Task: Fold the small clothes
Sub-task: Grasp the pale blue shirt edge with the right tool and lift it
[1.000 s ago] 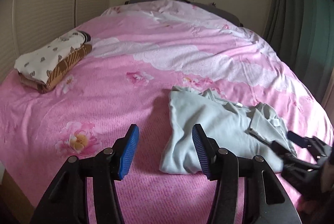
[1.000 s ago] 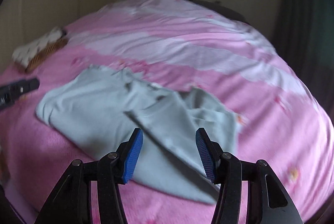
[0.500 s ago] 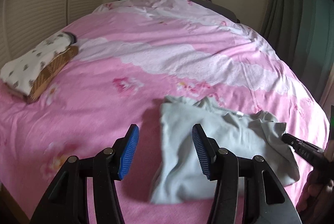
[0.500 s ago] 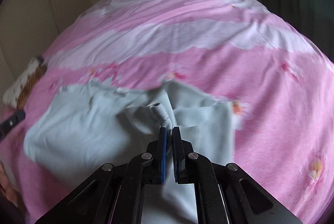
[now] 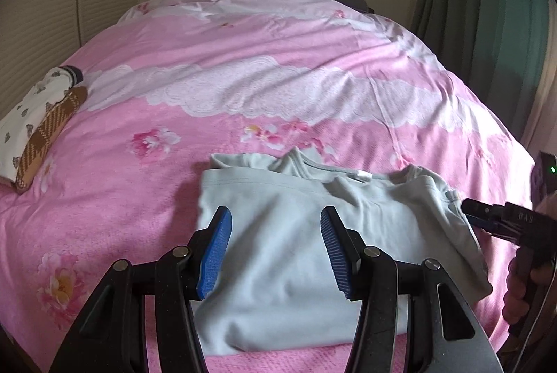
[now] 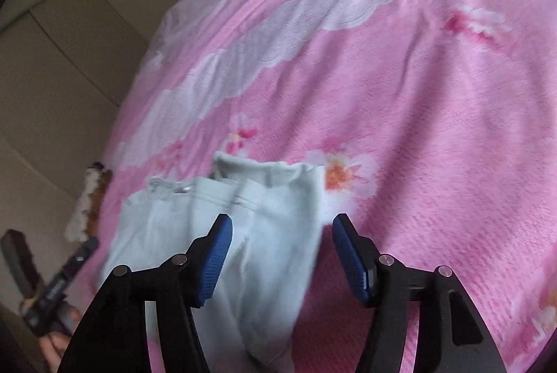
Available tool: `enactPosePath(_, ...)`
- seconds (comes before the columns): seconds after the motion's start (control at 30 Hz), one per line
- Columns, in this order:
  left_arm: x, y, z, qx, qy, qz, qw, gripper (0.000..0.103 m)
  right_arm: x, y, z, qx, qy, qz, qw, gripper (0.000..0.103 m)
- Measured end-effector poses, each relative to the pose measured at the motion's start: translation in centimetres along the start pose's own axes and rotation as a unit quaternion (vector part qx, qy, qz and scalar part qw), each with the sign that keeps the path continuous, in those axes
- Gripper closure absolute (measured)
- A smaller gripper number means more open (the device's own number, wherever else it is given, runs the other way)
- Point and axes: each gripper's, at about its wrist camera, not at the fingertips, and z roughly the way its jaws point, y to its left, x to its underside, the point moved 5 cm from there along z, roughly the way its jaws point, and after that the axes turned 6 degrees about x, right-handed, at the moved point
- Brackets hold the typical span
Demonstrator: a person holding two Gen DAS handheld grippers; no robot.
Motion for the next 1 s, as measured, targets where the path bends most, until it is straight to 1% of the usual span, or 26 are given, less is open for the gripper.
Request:
enactPosePath(0.03,0.0,-0.3,0.0,0.001,0.001,0.002,1.0,0.051,-0.1,-0.3,-0.1,0.0,-0.001,0.0,1.0,0.042)
enactPosePath(0.1,-0.1,-0.7,0.0,0.003,0.001,0.005,1.0,0.051,-0.5,-0.4,-0.8,0.013,-0.018,-0.002,1.0,0.042)
enactPosePath(0.13,-0.1,-0.8,-0.1,0.003,0.001,0.005,1.0,0.051,-0.6,-0.2,-1.1,0.012,-0.024,-0.007,1.0,0.042)
enactPosePath(0.2,-0.2,-0.9,-0.1,0.004,0.001,0.005,1.0,0.051,-0.7,0.3,-0.7,0.015,-0.012,-0.027,0.999,0.042)
enactPosePath(0.27,-0.2,-0.8,0.0,0.005,0.003,0.004,1.0,0.051,-0.6,0.6,0.9,0.043,0.02,-0.048,0.998,0.042)
enactPosePath(0.3,-0.2,-0.7,0.0,0.003,0.005,0.002,1.0,0.051,-0.6,0.6,1.5,0.036,0.029,-0.044,0.998,0.042)
enactPosePath(0.37,-0.1,-0.6,0.0,0.001,0.005,0.0,1.0,0.051,-0.8,0.4,2.5,0.006,0.044,-0.028,0.999,0.042)
enactPosePath(0.43,-0.1,-0.4,-0.1,-0.002,0.006,0.002,1.0,0.051,-1.0,0.3,2.8,-0.013,0.047,-0.021,0.999,0.042)
enactPosePath(0.47,0.0,-0.4,-0.1,-0.002,0.008,0.002,1.0,0.051,-1.2,0.4,3.1,-0.019,0.052,-0.023,0.998,0.045)
enactPosePath(0.5,0.0,-0.3,-0.3,-0.003,0.008,0.002,1.0,0.051,-1.2,0.6,3.3,-0.018,0.056,-0.025,0.998,0.064)
enactPosePath(0.53,0.0,-0.2,-0.4,-0.003,0.007,0.002,1.0,0.051,-1.1,0.6,3.5,-0.015,0.067,-0.025,0.997,0.078)
enactPosePath(0.57,0.0,-0.1,-0.6,-0.005,0.005,0.002,1.0,0.051,-1.0,0.4,3.5,-0.015,0.075,-0.018,0.997,0.079)
enactPosePath(0.63,0.0,0.0,-1.0,-0.006,0.002,0.006,1.0,0.051,-0.8,0.5,3.1,-0.023,0.075,-0.018,0.997,0.087)
enactPosePath(0.67,0.0,0.0,-1.1,-0.005,0.001,0.008,1.0,0.051,-0.7,0.6,2.8,-0.016,0.071,-0.025,0.997,0.088)
enactPosePath(0.73,0.0,0.1,-1.5,0.0,0.0,0.007,1.0,0.051,-1.0,0.8,2.1,-0.014,0.066,-0.019,0.998,0.091)
enactPosePath(0.83,-0.5,1.2,-2.6,0.002,-0.012,-0.003,0.9999,0.05,-1.9,3.3,0.3,-0.023,0.041,-0.016,0.999,0.092)
enactPosePath(0.9,-0.9,2.2,-3.3,-0.001,-0.021,-0.011,0.9997,0.049,-2.5,6.6,-0.8,-0.029,0.032,-0.025,0.999,0.092)
enactPosePath(0.93,-1.2,3.2,-3.9,-0.004,-0.027,-0.017,0.9995,0.047,-2.6,7.7,-0.9,-0.028,0.031,-0.03,0.999,0.092)
enactPosePath(1.0,-1.7,5.0,-4.9,-0.01,-0.034,-0.028,0.999,0.046,-2.7,11.1,-0.9,-0.03,0.035,-0.043,0.998,0.092)
